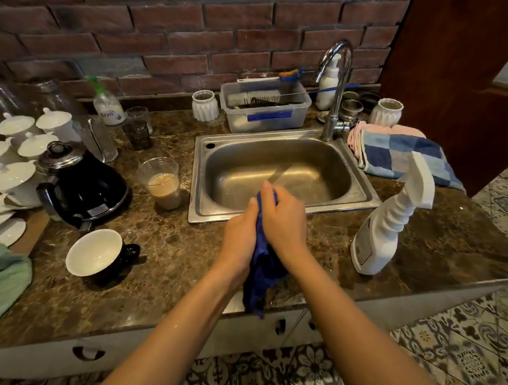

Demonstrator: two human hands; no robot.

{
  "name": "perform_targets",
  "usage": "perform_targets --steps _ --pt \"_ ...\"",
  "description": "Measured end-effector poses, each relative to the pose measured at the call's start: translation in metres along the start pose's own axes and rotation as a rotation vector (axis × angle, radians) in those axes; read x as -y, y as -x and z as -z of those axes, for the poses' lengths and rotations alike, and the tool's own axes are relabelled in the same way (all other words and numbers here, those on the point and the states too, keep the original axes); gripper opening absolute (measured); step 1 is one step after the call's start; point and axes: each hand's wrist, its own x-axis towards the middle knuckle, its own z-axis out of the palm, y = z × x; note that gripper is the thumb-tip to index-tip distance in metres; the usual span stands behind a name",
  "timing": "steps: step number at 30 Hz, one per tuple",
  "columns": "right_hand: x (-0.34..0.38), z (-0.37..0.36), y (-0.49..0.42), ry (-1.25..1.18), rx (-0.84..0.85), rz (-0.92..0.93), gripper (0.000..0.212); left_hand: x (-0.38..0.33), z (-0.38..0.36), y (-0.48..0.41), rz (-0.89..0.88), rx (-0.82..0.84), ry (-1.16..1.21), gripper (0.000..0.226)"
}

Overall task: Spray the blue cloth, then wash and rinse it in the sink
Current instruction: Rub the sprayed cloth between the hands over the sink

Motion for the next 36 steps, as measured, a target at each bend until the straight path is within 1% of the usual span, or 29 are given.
perform_targets --steps 2,3,5,9,10,14,18,19,21,23,24,27,29,31,33,34,36 --pt "-0.003 0.002 0.001 -0.015 0.031 0.007 0.045 -0.004 0.003 -0.003 -0.032 -0.023 0.007 0.041" --pt "-0.002 0.0 0.009 0.002 0.053 0.05 0.045 -0.006 0.006 -0.006 -0.032 -0.033 0.015 0.045" --pt "0.002 -0.005 0.023 0.03 0.096 0.113 0.047 -0.003 0.009 -0.013 0.01 -0.031 0.043 0.05" --pt "-0.005 0.001 -0.006 -0.079 0.022 -0.002 0.044 -0.003 -0.004 -0.003 0.016 -0.034 0.066 0.04" --pt "-0.006 0.002 -0.006 -0.078 0.021 0.001 0.044 -0.005 -0.004 -0.002 0.01 -0.02 0.058 0.04" --pt "0.005 -0.006 0.024 0.011 0.068 0.133 0.047 -0.015 0.008 -0.015 0.014 0.006 0.078 0.052" --pt "-0.003 -0.005 -0.005 -0.088 -0.001 -0.009 0.044 -0.013 -0.001 -0.008 0.026 -0.018 0.042 0.041" --pt "-0.003 -0.004 -0.003 -0.075 -0.013 0.002 0.043 -0.013 -0.001 -0.009 0.035 -0.009 0.042 0.041" --pt "0.003 -0.007 0.011 -0.02 0.013 0.094 0.043 -0.014 0.006 -0.018 0.044 0.022 0.077 0.05" --pt "0.008 -0.011 0.019 -0.007 0.021 0.152 0.041 -0.018 0.009 -0.02 0.058 0.017 0.096 0.057" --pt "0.007 -0.011 0.012 -0.031 0.015 0.129 0.041 -0.016 0.007 -0.019 0.051 0.005 0.088 0.055" --pt "-0.003 -0.008 -0.015 -0.102 -0.019 -0.025 0.045 -0.016 -0.002 -0.009 0.039 0.007 0.084 0.041" --pt "-0.002 -0.009 -0.004 -0.07 -0.011 -0.012 0.045 -0.017 0.002 -0.012 0.012 -0.002 0.037 0.042" --pt "0.007 -0.015 0.021 0.008 0.018 0.075 0.043 -0.025 0.01 -0.02 0.009 -0.016 0.026 0.045" --pt "0.014 -0.017 0.027 0.05 0.01 0.142 0.043 -0.024 0.013 -0.023 0.012 0.013 0.06 0.047" --pt "0.014 -0.017 0.019 0.043 -0.009 0.13 0.043 -0.023 0.011 -0.021 0.004 0.02 0.053 0.047" --pt "0.007 -0.014 -0.009 0.007 -0.063 0.048 0.045 -0.019 0.004 -0.016 0.015 0.022 0.045 0.043"
